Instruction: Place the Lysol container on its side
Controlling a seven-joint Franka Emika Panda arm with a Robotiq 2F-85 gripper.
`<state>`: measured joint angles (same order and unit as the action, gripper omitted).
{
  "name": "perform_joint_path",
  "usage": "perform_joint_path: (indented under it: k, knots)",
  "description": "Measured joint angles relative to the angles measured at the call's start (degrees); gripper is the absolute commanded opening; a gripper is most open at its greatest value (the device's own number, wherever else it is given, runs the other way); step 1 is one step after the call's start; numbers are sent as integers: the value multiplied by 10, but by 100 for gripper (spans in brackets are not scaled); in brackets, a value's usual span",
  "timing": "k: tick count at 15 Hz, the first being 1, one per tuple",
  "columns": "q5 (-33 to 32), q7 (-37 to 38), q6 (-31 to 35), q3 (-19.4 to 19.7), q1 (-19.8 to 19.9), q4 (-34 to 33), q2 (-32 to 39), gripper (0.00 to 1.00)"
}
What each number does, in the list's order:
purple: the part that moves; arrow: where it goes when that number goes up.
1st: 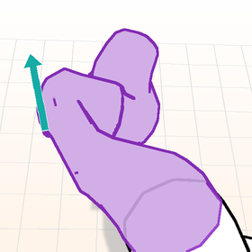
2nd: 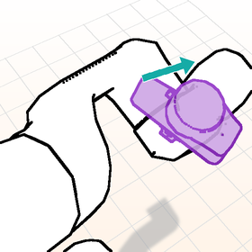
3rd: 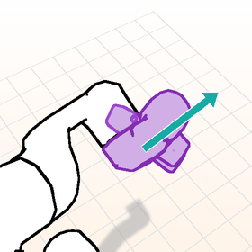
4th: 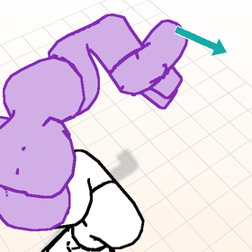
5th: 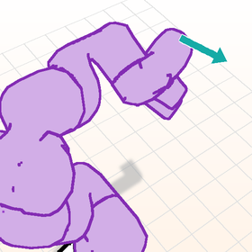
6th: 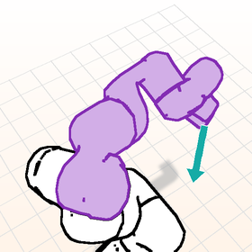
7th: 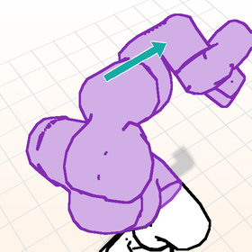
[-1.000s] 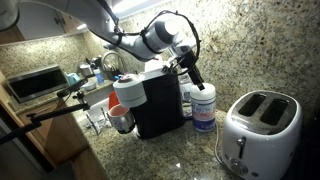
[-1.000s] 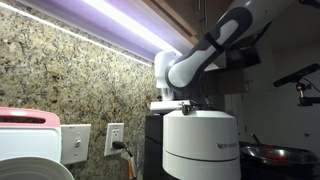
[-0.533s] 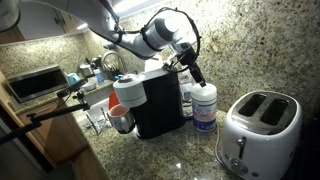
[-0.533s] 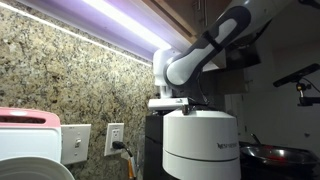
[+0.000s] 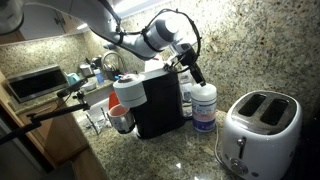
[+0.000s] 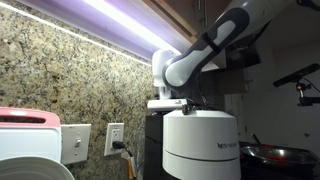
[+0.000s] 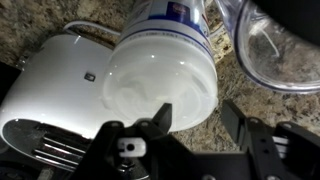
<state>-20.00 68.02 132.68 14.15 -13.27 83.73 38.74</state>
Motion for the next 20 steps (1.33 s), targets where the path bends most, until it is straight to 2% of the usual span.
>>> perform_joint_path:
  k: [3,4,15,16,17,18,20]
  knots:
    - [0,0,0,0,0,-4,3,3]
    - [0,0,0,0,0,-6,3,0]
    - [-1,1,-2,2,0,-12,9,1]
    - [-2,1,-2,3,0,-13,10,26]
    - [-5,1,-5,3,-1,-14,10,2]
    - [-11,1,-11,4,-1,-15,10,5]
    - [-28,6,-35,7,-4,-19,10,0]
